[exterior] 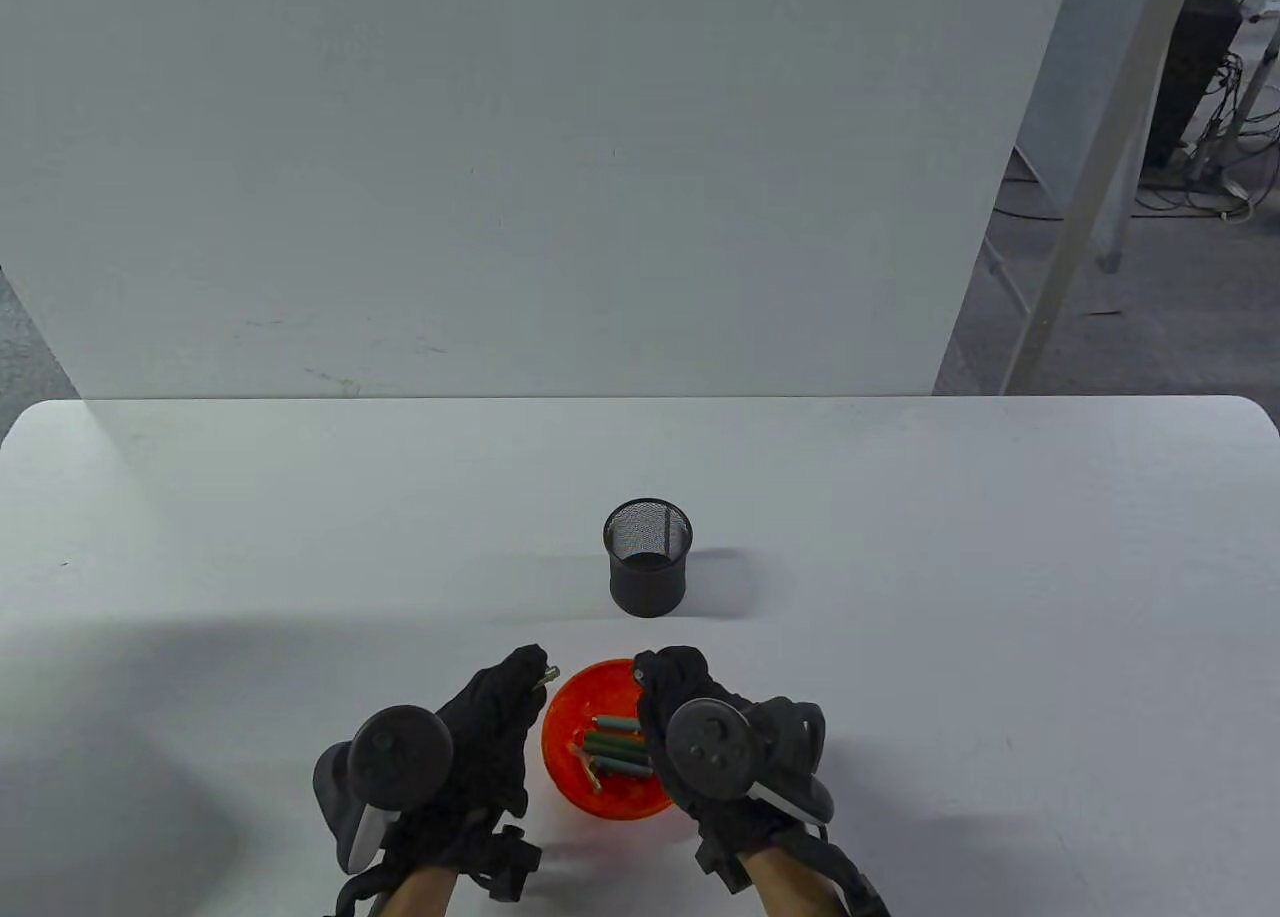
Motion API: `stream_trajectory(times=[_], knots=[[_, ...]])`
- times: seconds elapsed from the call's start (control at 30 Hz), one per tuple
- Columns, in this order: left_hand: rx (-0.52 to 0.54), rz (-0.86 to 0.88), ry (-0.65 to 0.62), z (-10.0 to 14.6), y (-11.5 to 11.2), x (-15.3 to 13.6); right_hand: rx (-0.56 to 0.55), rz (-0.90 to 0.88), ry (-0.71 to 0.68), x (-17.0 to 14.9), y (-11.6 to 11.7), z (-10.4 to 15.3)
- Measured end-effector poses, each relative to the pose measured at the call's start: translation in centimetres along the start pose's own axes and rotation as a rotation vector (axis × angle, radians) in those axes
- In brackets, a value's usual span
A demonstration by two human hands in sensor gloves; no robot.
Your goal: Assemble fountain pens from components
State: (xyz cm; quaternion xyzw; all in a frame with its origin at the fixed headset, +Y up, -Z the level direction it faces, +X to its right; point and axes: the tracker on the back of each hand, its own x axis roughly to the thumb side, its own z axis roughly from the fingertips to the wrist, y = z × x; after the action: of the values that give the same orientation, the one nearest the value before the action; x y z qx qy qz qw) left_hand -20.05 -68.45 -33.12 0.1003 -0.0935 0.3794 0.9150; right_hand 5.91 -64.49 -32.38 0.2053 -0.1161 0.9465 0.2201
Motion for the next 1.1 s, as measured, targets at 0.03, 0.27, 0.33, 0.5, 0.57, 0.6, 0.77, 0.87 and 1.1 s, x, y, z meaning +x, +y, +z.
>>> stream_trajectory(times=[0.03, 0.27, 0.33, 0.5, 0.57, 0.6, 0.77, 0.87, 1.1], knots=[[-0.013, 0.005, -0.004, -0.1, -0.1, 0.0, -0.025, -0.018, -0.001, -0.2, -0.3, 0.3], [-0.057, 0.052, -0.045, 0.2, -0.3, 0.5, -0.071, -0.27, 0.07, -2.3, -0.1, 1.8], [-0.066, 0.049, -0.059, 0.4, -0.3, 0.6, -0.124, -0.271, 0.082, -2.4, -0.3, 2.1], [-0.056, 0.009, -0.101, 0.6, -0.3, 1.2, -0.191, -0.21, 0.056, -1.8, -0.4, 2.6], [-0.063, -0.021, -0.119, 0.7, -0.6, 1.5, -0.224, -0.17, 0.042, -1.6, -0.4, 2.8], [-0.073, -0.037, -0.128, 0.7, -0.8, 1.7, -0.236, -0.167, 0.034, -1.6, -0.4, 2.8], [-0.074, -0.032, -0.125, 0.8, -0.9, 1.7, -0.218, -0.194, 0.027, -1.9, -0.1, 2.9], [-0.074, -0.031, -0.125, 0.7, -0.9, 1.7, -0.196, -0.21, 0.027, -2.0, 0.1, 2.8], [-0.094, -0.036, -0.144, 0.7, -1.2, 2.0, -0.19, -0.184, -0.02, -1.4, 0.4, 2.8]])
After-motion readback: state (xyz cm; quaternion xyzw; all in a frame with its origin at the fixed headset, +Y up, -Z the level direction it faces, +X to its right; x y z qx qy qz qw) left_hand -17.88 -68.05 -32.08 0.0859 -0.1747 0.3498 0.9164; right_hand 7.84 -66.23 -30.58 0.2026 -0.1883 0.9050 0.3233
